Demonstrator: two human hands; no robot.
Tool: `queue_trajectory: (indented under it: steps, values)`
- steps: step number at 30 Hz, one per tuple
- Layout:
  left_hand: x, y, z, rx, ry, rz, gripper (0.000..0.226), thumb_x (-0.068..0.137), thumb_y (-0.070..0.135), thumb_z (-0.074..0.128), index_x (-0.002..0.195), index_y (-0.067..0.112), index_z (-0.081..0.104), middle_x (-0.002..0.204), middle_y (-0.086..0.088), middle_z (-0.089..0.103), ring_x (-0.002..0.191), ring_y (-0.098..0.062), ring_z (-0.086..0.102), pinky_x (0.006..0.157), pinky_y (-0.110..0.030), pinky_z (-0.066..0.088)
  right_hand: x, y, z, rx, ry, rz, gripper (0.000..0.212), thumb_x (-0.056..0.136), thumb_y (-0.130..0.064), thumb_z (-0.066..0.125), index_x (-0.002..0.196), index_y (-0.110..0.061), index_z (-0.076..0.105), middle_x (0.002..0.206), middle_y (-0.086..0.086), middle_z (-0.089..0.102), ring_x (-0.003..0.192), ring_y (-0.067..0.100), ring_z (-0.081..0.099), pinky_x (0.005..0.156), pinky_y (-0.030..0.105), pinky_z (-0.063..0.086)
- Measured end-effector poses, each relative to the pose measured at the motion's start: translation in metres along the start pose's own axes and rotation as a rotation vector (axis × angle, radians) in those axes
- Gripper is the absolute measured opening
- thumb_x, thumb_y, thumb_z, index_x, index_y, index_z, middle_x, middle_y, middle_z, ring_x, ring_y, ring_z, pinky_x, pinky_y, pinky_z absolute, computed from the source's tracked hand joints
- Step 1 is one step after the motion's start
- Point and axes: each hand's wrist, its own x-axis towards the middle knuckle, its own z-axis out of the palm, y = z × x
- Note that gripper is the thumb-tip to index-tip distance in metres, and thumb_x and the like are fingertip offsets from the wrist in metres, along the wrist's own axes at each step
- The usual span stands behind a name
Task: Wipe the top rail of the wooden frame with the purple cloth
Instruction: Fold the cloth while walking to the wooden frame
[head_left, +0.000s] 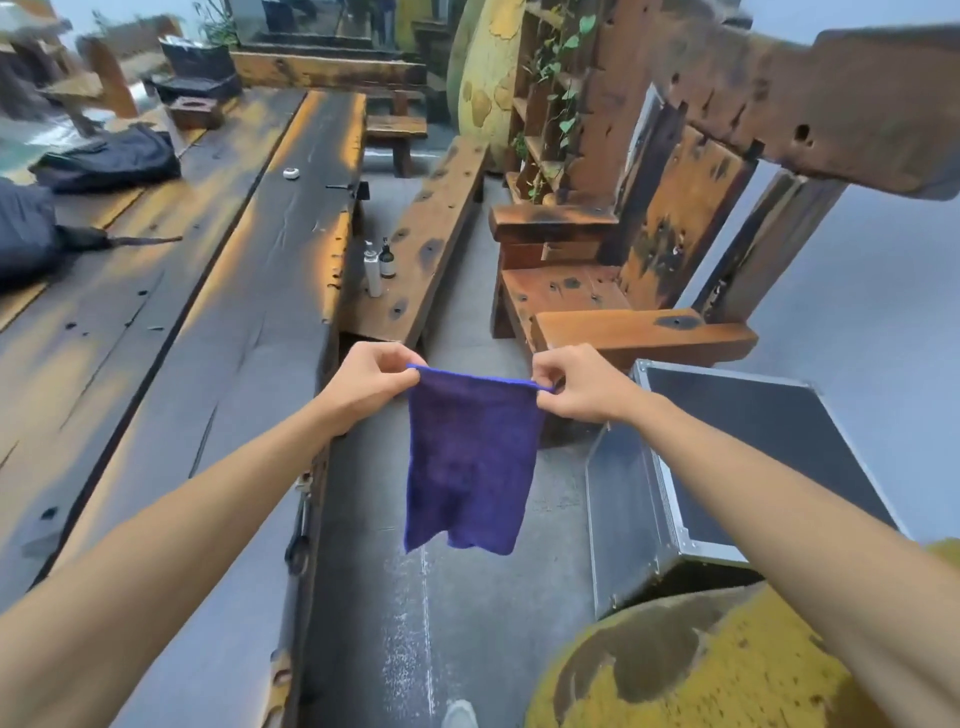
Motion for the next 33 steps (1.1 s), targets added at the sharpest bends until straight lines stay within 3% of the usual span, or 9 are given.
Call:
queue_trajectory:
  steps: [7,10,14,15,19,21,24,27,33]
  values:
    - [0.121,-0.011,0.002,0.041,-0.020,-0.081,0.013,0.082,0.022,0.055,0.080,0.013,0.065,0.076,-0.009,0.072,0.072,-0.018,0.062,0.074,-0.034,0.048,0.106,0.066,-0.017,0.039,-0.047,-0.011,0.020,0.070,-0.009,0.066,0.065,-0.018,0.049,0.065,0.002,0.059,0.063,0.019,0.049,0.063,0.028,0.043]
    - [0.181,-0.016,-0.010,0.027,-0.036,-0.046,0.008,0.086,0.013,0.056,0.089,0.010,0.063,0.076,-0.007,0.074,0.070,-0.021,0.068,0.075,-0.041,0.054,0.159,0.094,-0.027,0.023,-0.004,-0.009,0.023,0.072,-0.011,0.068,0.064,-0.022,0.050,0.063,-0.003,0.058,0.065,0.018,0.054,0.060,0.021,0.040]
    - [0.262,-0.027,-0.030,0.015,-0.075,0.010,0.005,0.093,0.004,0.060,0.096,0.008,0.060,0.089,-0.021,0.075,0.085,-0.041,0.073,0.075,-0.056,0.058,0.230,0.133,-0.036,-0.025,0.039,0.014,0.020,0.071,-0.017,0.070,0.065,-0.023,0.052,0.057,-0.009,0.056,0.063,0.014,0.057,0.060,0.023,0.043]
    - [0.285,-0.032,-0.037,0.001,-0.088,0.026,0.006,0.092,0.004,0.062,0.093,0.010,0.061,0.087,-0.021,0.075,0.082,-0.039,0.073,0.070,-0.053,0.057,0.249,0.143,-0.038,-0.033,0.043,0.018,0.020,0.071,-0.018,0.070,0.064,-0.024,0.052,0.057,-0.011,0.057,0.062,0.012,0.058,0.060,0.022,0.044]
    - [0.379,-0.044,-0.059,-0.003,-0.151,0.053,0.026,0.087,0.000,0.070,0.077,0.024,0.071,0.071,0.001,0.074,0.067,-0.007,0.068,0.063,-0.017,0.050,0.323,0.177,-0.048,-0.038,0.075,0.043,0.018,0.070,-0.020,0.070,0.064,-0.023,0.054,0.059,-0.012,0.059,0.065,0.007,0.060,0.061,0.025,0.047]
    - [0.429,-0.048,-0.072,0.061,-0.202,0.036,0.024,0.084,0.003,0.076,0.074,0.025,0.074,0.069,0.005,0.075,0.064,-0.001,0.068,0.060,-0.011,0.048,0.361,0.194,-0.058,-0.050,0.069,0.058,0.017,0.070,-0.020,0.071,0.064,-0.022,0.055,0.059,-0.011,0.059,0.064,0.007,0.059,0.060,0.025,0.046]
    - [0.504,-0.046,-0.088,0.143,-0.240,0.063,0.015,0.082,0.008,0.081,0.077,0.022,0.079,0.073,0.003,0.078,0.068,-0.003,0.070,0.065,-0.016,0.052,0.417,0.219,-0.076,-0.064,0.118,0.070,0.016,0.071,-0.020,0.071,0.065,-0.022,0.056,0.060,-0.012,0.059,0.061,0.006,0.057,0.060,0.027,0.048]
    - [0.571,-0.043,-0.090,0.198,-0.213,0.100,0.005,0.080,0.007,0.082,0.083,0.011,0.081,0.080,-0.004,0.080,0.075,-0.012,0.072,0.079,-0.034,0.058,0.458,0.243,-0.092,-0.053,0.166,0.107,0.016,0.072,-0.018,0.071,0.067,-0.022,0.057,0.062,-0.011,0.061,0.063,0.010,0.058,0.062,0.026,0.047]
    - [0.686,-0.035,-0.079,0.286,-0.197,0.172,0.004,0.078,0.014,0.084,0.079,0.016,0.081,0.076,0.003,0.079,0.073,-0.011,0.072,0.079,-0.033,0.057,0.520,0.303,-0.121,-0.060,0.233,0.157,0.016,0.073,-0.013,0.072,0.069,-0.021,0.059,0.066,-0.012,0.063,0.066,0.009,0.059,0.064,0.021,0.046]
